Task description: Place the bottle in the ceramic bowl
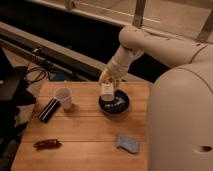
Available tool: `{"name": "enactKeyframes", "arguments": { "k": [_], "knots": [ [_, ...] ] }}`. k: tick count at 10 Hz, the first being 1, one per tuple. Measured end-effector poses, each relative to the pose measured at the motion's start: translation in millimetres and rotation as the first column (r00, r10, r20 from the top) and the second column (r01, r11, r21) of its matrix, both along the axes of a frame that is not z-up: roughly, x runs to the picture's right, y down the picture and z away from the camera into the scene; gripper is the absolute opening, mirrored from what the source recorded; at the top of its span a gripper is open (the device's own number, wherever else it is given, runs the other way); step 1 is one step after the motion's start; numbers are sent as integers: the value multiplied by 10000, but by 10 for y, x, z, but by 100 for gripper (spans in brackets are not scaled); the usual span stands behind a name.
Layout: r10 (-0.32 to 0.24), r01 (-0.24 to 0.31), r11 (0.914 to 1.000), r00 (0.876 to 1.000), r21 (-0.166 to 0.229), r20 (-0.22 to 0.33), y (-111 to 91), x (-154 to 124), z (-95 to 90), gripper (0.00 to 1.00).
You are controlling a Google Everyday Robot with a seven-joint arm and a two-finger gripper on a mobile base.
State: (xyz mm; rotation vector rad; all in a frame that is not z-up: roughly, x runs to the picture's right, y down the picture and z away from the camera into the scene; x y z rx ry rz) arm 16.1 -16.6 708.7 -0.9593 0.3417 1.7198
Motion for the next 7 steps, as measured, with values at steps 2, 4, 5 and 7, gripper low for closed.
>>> {"name": "enactKeyframes", "arguments": {
  "k": [2, 4, 5, 7],
  "knots": [
    [-95, 97, 9999, 9998, 123, -177, 66, 33, 110, 1],
    [-178, 184, 9996, 9993, 194, -327, 195, 52, 404, 1],
    [-105, 114, 9997, 9990, 208, -427, 228, 116, 516, 1],
    [405, -388, 9984, 9983, 407, -424, 229, 258, 715, 1]
  ]
}}
